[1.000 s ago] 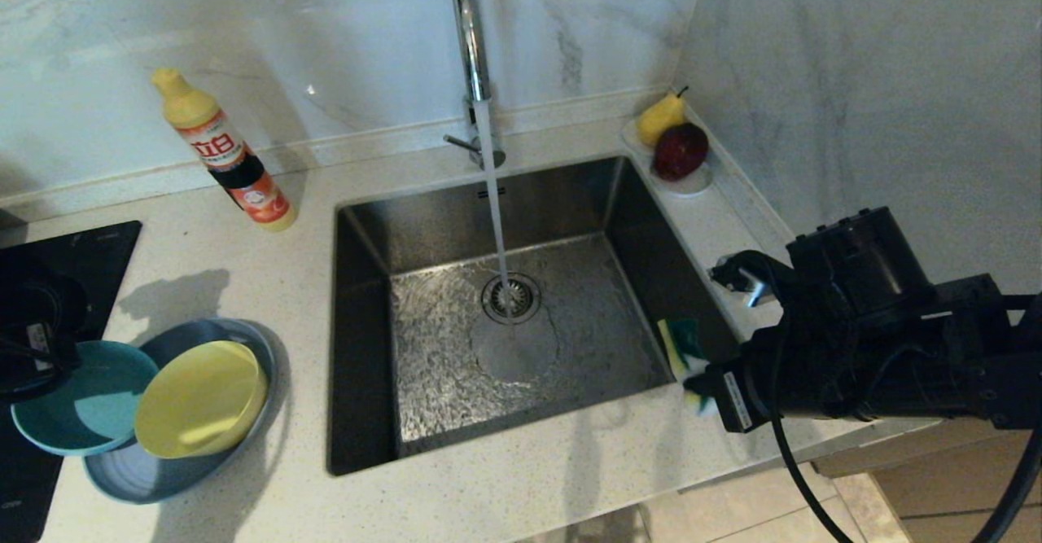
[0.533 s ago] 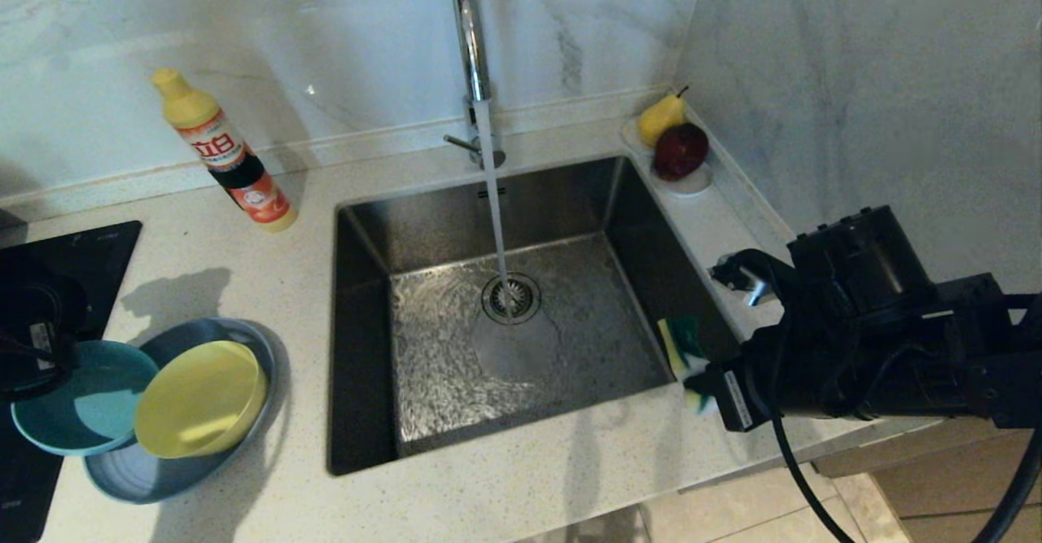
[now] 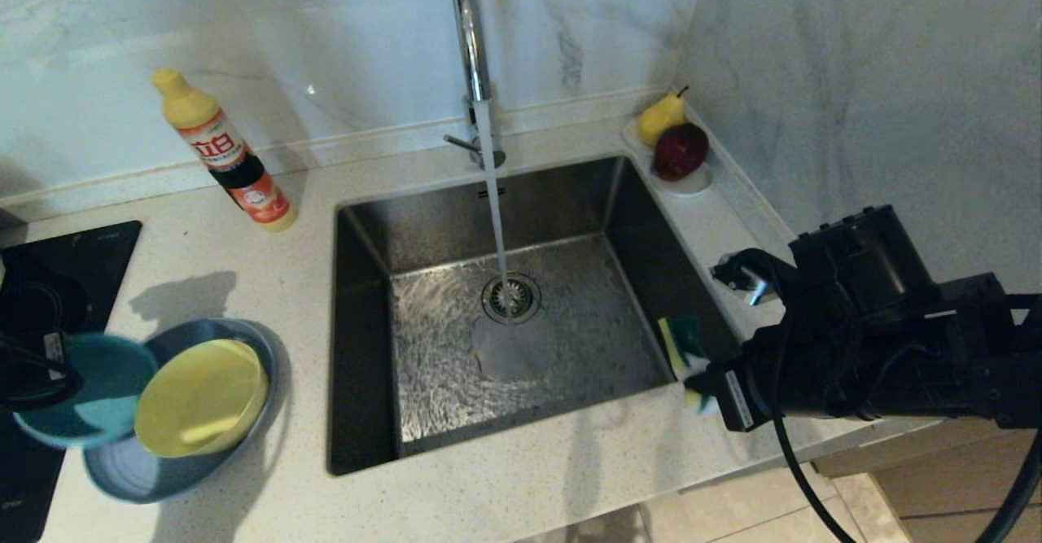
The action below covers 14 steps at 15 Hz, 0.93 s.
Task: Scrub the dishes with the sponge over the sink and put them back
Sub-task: Pick up a bowl and the sponge
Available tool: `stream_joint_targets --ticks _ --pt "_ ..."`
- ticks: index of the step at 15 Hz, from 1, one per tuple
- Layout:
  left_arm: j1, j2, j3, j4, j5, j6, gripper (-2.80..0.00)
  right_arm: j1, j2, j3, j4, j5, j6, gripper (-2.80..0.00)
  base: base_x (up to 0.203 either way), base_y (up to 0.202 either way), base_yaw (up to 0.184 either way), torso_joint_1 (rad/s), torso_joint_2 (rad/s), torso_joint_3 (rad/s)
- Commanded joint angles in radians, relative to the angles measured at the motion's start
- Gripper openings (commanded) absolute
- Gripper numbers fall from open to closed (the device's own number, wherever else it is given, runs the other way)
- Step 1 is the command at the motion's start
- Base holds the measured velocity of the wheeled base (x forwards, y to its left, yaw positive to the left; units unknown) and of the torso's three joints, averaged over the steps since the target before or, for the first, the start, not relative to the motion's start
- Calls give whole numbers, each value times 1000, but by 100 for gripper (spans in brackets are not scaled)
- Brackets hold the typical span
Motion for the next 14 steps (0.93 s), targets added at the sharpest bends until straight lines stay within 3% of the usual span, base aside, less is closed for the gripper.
stream_joint_targets --ticks 1,8,11,14 --pt "-6 0 1 0 2 -2 -280 -1 4 0 1 1 3 -280 0 0 0 0 0 0" --pt "-6 -12 -13 -2 5 0 -280 -1 -1 0 1 2 3 -280 0 0 0 0 0 0" --pt "-4 -38 -75 5 9 9 -280 -1 -7 -2 1 2 3 -280 0 0 0 0 0 0" --pt "-1 -84 -132 13 56 52 -280 -1 -12 -2 2 2 3 -280 0 0 0 0 0 0"
